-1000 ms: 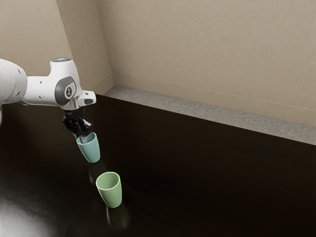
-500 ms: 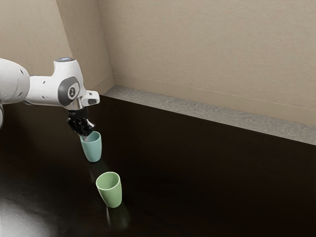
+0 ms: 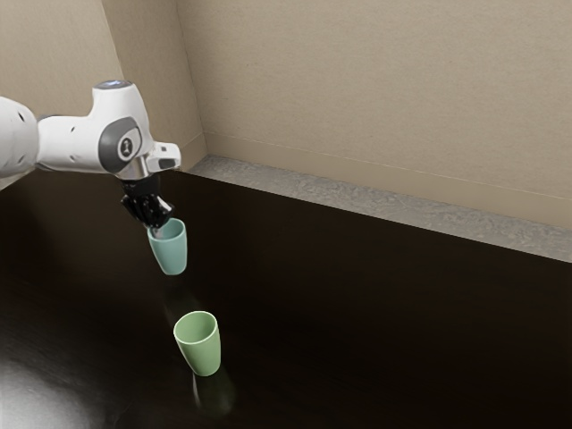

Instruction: Place the left cup onto the right cup

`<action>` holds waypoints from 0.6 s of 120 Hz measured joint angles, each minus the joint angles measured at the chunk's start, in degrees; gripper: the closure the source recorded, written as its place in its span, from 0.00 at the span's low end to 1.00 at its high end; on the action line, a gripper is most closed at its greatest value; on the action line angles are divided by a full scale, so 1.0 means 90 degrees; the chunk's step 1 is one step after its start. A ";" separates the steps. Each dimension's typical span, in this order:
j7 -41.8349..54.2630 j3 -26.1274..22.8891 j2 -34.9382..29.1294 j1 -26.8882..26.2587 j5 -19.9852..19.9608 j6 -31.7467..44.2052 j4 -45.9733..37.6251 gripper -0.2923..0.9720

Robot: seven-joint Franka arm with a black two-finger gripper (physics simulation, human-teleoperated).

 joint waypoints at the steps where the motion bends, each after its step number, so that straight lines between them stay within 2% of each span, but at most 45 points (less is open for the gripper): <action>1: -0.0003 0.0001 -0.0031 -0.0009 0.0002 -0.0018 -0.0004 0.85; 32: -0.0138 -0.0009 -0.0808 -0.0204 -0.0053 -0.0589 -0.0166 0.85; 72: -0.0574 -0.0277 -0.1673 -0.0455 -0.0101 -0.0964 -0.0746 0.85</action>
